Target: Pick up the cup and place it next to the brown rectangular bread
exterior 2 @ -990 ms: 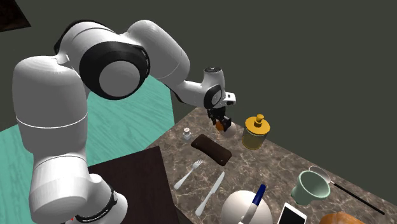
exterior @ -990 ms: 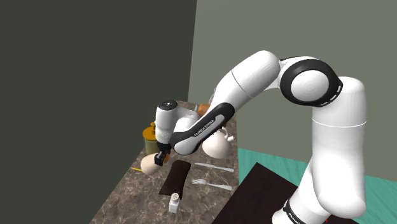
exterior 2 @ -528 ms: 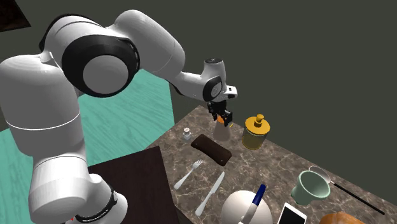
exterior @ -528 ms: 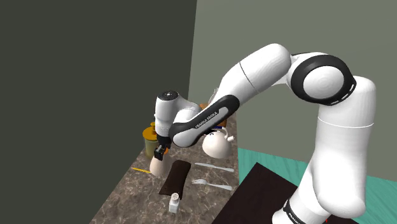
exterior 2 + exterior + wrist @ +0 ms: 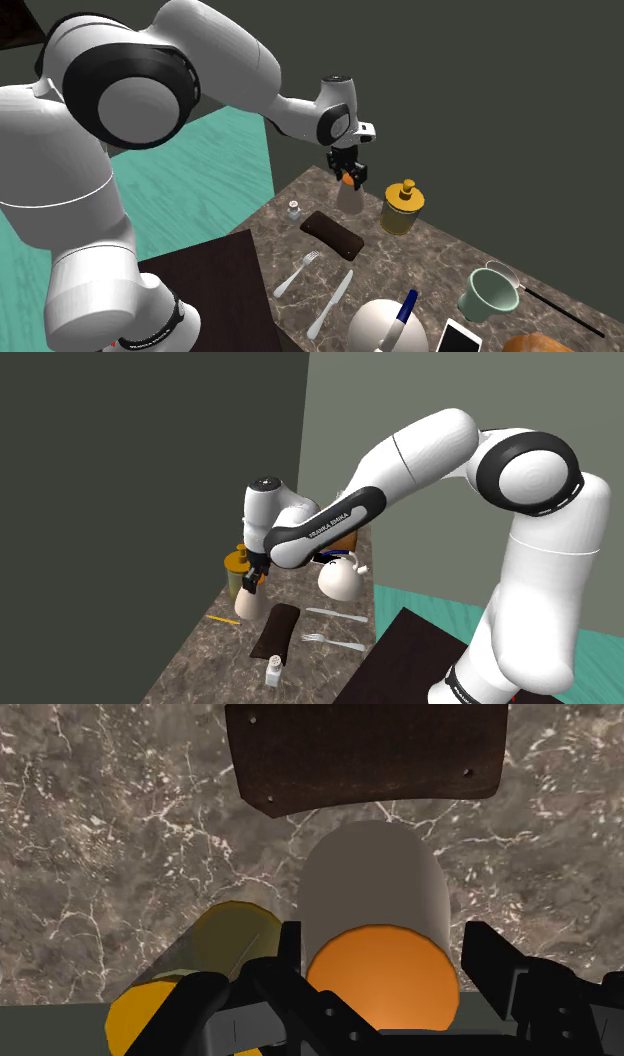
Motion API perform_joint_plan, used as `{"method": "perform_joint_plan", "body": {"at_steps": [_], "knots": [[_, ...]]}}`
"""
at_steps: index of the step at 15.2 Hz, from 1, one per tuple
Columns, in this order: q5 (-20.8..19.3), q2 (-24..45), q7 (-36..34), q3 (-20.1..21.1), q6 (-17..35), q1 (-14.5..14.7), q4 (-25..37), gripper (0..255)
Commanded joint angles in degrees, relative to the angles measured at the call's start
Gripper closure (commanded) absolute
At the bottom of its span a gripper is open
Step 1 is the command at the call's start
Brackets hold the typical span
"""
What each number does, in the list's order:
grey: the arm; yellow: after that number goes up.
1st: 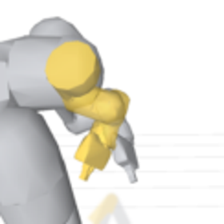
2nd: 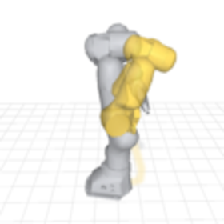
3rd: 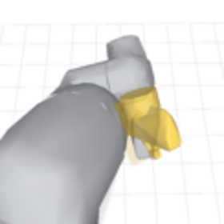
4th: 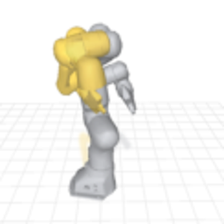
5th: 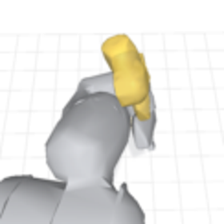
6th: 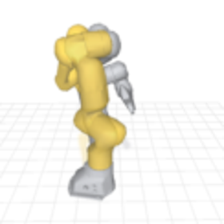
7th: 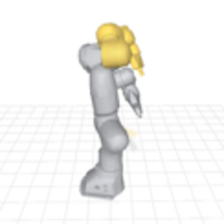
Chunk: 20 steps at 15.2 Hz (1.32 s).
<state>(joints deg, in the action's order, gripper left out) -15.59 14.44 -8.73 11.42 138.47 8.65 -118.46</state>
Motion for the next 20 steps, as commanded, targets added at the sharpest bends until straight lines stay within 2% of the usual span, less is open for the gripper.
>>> {"method": "perform_joint_plan", "body": {"at_steps": [1, 9, 20], "knots": [[0.56, -0.93, 0.41, 0.24, -1.39, -0.03, 0.48, 255], [2.38, -3.96, 2.11, 0.75, -6.02, -0.3, 2.3, 255], [6.83, -12.15, 18.59, -4.95, -0.83, -9.02, -8.84, 255]]}}
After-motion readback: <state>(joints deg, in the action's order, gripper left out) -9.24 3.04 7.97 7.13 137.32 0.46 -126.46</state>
